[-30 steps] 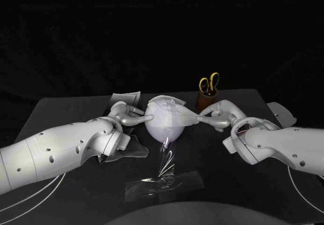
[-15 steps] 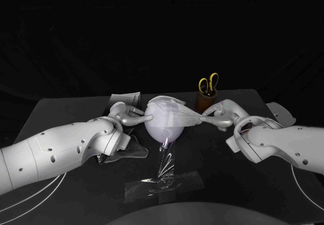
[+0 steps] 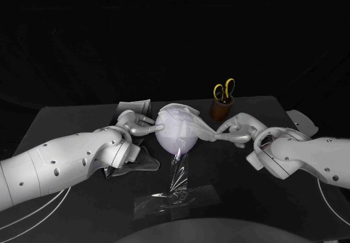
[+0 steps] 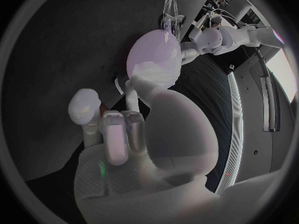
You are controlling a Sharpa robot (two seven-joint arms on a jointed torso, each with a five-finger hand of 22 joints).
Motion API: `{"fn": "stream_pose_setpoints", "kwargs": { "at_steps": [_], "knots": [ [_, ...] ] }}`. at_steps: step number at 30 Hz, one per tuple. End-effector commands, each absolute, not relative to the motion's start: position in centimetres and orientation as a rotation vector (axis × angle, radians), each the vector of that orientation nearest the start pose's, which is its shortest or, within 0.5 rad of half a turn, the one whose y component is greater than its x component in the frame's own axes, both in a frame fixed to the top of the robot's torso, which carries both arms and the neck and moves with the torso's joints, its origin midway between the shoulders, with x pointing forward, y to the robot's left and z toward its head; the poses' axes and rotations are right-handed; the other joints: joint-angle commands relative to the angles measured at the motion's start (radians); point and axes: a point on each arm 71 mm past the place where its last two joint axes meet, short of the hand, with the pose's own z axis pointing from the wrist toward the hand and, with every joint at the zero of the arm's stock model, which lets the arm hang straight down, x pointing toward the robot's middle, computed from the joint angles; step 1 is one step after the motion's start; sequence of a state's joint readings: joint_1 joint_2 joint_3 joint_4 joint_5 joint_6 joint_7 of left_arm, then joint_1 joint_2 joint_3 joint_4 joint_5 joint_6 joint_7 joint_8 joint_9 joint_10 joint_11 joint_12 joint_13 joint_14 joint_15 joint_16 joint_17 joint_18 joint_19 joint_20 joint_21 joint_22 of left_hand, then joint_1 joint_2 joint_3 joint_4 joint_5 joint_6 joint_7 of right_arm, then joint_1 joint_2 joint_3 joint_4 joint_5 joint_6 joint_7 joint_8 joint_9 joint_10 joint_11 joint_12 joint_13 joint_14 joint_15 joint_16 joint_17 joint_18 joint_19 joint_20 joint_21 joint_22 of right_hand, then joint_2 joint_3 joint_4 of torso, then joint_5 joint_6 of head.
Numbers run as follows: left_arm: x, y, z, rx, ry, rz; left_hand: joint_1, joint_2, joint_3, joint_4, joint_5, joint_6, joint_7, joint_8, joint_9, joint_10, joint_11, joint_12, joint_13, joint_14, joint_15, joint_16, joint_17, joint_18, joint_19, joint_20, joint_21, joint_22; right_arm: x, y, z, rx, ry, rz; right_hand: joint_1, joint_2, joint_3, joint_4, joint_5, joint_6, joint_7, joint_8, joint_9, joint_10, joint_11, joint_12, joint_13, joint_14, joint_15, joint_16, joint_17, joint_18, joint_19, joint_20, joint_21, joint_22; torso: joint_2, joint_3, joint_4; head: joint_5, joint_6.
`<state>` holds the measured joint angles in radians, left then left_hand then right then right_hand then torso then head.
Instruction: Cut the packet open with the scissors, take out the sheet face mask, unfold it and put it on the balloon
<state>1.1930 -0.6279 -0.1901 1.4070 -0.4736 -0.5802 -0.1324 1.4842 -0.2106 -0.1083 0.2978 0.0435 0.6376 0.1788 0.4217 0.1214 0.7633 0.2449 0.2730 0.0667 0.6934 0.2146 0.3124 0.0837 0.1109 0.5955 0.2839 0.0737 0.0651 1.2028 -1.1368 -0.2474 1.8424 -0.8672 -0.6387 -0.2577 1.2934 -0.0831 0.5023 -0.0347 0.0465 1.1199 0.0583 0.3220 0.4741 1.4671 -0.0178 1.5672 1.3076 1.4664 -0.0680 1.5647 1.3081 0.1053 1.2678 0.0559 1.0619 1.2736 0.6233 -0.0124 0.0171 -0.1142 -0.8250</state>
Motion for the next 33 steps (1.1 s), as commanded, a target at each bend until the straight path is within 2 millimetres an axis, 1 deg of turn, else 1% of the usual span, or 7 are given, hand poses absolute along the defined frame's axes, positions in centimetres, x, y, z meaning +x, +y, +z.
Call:
{"fn": "stream_pose_setpoints", "kwargs": {
  "at_steps": [1,10,14,19,23,26,33],
  "knots": [
    [48.3,15.2,-26.2,-0.914,1.862,-0.849,0.002,0.004,0.005,0.001,0.007,0.006,0.116,0.006,0.001,0.005,-0.001,0.004,0.001,0.009,-0.001,0.002,0.001,-0.012,-0.004,0.005,-0.002,-0.001,38.9,-27.4,-23.6,0.658,1.881,0.609,0.002,-0.002,-0.002,-0.005,0.002,0.021,-0.013,0.003,0.005,0.104,-0.009,0.004,0.263,0.104,-0.010,0.006,0.263,0.009,0.003,-0.003,0.001,-0.002,0.000,0.0002,0.0004,0.000,-0.001],
    [48.3,15.3,-26.2,-0.916,1.860,-0.846,0.003,0.004,0.006,0.001,0.007,0.006,0.116,0.006,0.001,0.004,-0.001,0.004,0.001,0.009,-0.001,0.002,0.001,-0.012,-0.005,0.006,-0.002,-0.001,39.0,-28.3,-23.5,0.679,1.846,0.578,0.001,-0.002,-0.002,-0.005,0.002,0.021,-0.013,0.003,0.005,0.104,-0.009,0.004,0.263,0.104,-0.010,0.006,0.263,0.008,0.004,-0.003,0.001,-0.001,0.000,0.0004,0.0008,-0.003,0.003],
    [48.3,15.4,-26.3,-0.917,1.859,-0.844,0.003,0.004,0.006,0.001,0.007,0.006,0.116,0.006,0.001,0.004,-0.001,0.004,0.001,0.009,-0.001,0.002,0.001,-0.012,-0.005,0.006,-0.002,-0.001,39.1,-28.7,-23.5,0.679,1.838,0.566,0.000,-0.003,-0.002,-0.005,0.002,0.021,-0.013,0.004,0.005,0.104,-0.009,0.004,0.263,0.104,-0.010,0.006,0.263,0.008,0.005,-0.003,0.004,0.001,0.000,0.0005,0.0003,-0.003,0.003],
    [48.4,15.4,-26.3,-0.917,1.859,-0.842,0.004,0.004,0.007,0.001,0.007,0.005,0.116,0.006,0.001,0.004,-0.001,0.004,0.001,0.008,-0.001,0.001,0.001,-0.012,-0.007,0.006,-0.002,-0.002,39.4,-29.2,-23.5,0.678,1.822,0.551,0.000,-0.003,-0.002,-0.005,0.002,0.021,-0.013,0.004,0.005,0.104,-0.009,0.004,0.263,0.104,-0.010,0.006,0.263,0.007,0.006,-0.003,0.005,0.001,0.000,0.0006,0.0004,-0.005,0.007],
    [48.4,15.4,-26.3,-0.918,1.859,-0.842,0.004,0.005,0.007,0.001,0.007,0.005,0.116,0.006,0.001,0.004,-0.001,0.004,0.001,0.008,-0.001,0.001,0.001,-0.012,-0.007,0.006,-0.002,-0.002,39.6,-29.5,-23.6,0.675,1.813,0.542,0.000,-0.003,-0.002,-0.005,0.002,0.021,-0.013,0.004,0.005,0.104,-0.009,0.004,0.263,0.104,-0.010,0.006,0.263,0.007,0.006,-0.003,0.005,0.001,0.000,0.0005,0.0008,-0.004,0.008],
    [48.4,15.5,-26.3,-0.918,1.859,-0.841,0.004,0.005,0.007,0.001,0.007,0.005,0.116,0.006,0.001,0.004,-0.001,0.004,0.001,0.008,-0.001,0.001,0.001,-0.012,-0.007,0.006,-0.002,-0.002,39.8,-29.5,-23.6,0.666,1.815,0.549,-0.001,-0.003,-0.002,-0.005,0.002,0.021,-0.013,0.004,0.005,0.104,-0.009,0.004,0.263,0.104,-0.010,0.006,0.263,0.008,0.005,-0.003,0.004,0.001,0.000,0.0005,0.0016,-0.003,0.009],
    [48.3,15.5,-26.3,-0.917,1.860,-0.843,0.005,0.005,0.007,0.001,0.007,0.005,0.116,0.006,0.001,0.004,-0.001,0.004,0.001,0.008,-0.001,0.001,0.001,-0.012,-0.008,0.006,-0.003,-0.002,39.8,-28.8,-23.7,0.648,1.839,0.576,-0.007,-0.004,-0.003,-0.004,0.002,0.019,-0.013,0.003,0.006,0.104,-0.009,0.004,0.263,0.104,-0.009,0.006,0.263,0.010,-0.001,-0.003,-0.007,-0.005,0.000,0.0001,0.0003,-0.001,0.008]
  ]
}}
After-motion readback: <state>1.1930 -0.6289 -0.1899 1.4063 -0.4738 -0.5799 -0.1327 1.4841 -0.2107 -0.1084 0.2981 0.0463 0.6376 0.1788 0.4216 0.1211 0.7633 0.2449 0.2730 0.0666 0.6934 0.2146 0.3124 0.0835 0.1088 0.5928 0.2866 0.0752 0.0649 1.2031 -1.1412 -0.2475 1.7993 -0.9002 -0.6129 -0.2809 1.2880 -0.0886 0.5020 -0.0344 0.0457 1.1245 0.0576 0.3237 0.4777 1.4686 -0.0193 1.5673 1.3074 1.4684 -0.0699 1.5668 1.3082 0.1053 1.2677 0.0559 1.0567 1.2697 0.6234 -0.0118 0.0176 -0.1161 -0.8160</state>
